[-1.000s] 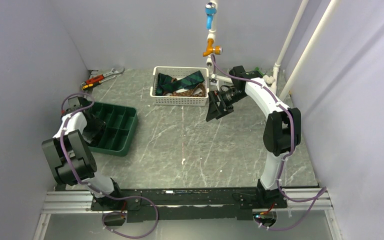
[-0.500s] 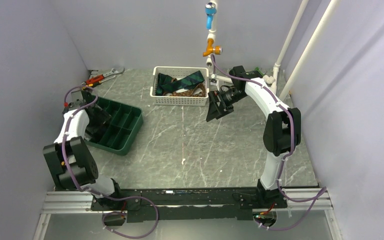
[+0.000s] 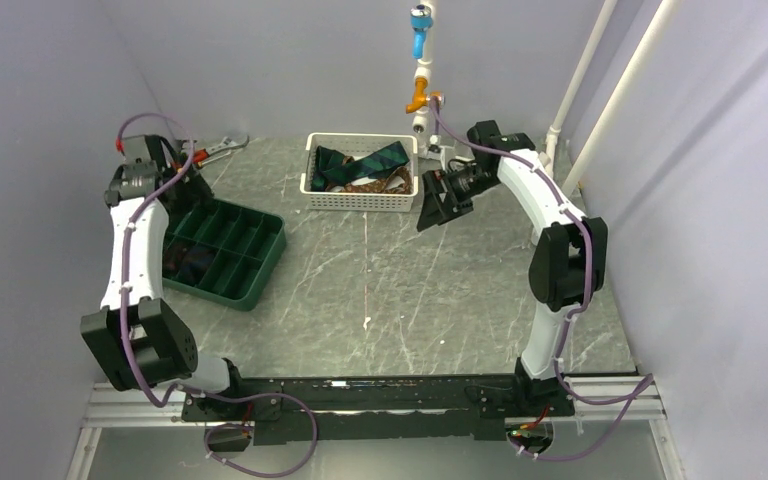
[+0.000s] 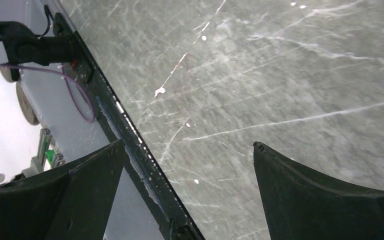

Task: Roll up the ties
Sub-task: Reset both arms

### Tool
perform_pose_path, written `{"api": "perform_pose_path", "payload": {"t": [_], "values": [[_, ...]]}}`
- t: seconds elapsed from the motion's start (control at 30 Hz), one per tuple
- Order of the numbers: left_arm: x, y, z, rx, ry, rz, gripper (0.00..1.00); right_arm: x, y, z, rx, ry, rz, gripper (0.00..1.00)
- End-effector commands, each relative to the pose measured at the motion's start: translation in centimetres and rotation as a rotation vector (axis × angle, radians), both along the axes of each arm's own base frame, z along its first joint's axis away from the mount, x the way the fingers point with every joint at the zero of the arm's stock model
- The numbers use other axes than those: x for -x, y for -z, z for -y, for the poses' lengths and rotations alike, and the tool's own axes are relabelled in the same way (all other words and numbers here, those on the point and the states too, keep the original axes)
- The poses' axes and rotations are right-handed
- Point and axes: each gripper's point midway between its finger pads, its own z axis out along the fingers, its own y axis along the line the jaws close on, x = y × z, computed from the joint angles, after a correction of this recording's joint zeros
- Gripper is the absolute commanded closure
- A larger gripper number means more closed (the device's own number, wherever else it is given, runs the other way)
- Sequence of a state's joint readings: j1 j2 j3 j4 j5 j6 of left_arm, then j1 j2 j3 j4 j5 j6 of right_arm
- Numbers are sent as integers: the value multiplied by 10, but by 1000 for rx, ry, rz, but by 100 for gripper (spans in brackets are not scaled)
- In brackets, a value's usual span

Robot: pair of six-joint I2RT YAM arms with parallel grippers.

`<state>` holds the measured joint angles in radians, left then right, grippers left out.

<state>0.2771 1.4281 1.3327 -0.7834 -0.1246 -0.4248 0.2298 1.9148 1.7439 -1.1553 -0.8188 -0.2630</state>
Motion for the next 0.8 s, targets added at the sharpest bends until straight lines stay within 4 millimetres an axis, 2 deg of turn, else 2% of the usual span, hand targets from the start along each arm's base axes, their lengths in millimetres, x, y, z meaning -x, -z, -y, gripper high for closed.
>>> {"api": "perform_pose_path", "payload": {"t": [0.0,0.07,0.13,0.2,0.37,0.4,0.43,0.47,0.57,0.67,0.77], "values": [[-34,-83,5,-157,242,196,1,-31,-23,22,14,60,151,0],[-46,-110,21,-187,373,262,1,-43,-30,35,20,104,196,0],[-54,-128,39,-229,481,303,1,-54,-36,49,29,149,232,0],[-60,-131,56,-288,584,303,0,-64,-40,66,47,200,268,0],[-65,-110,108,-331,804,262,1,-72,-36,109,103,320,339,0],[-64,-105,114,-338,836,270,0,-70,-32,117,111,341,340,0],[-61,-96,133,-335,901,274,1,-67,-29,123,117,360,340,0],[-57,-87,142,-338,937,267,1,-63,-25,129,122,374,335,0],[-43,-56,166,-322,1014,209,0,-46,-13,138,127,407,317,0],[-31,-36,180,-308,1045,175,0,-32,-2,139,125,421,301,0],[-30,-34,183,-300,1036,185,1,-25,3,138,123,433,289,0]]}}
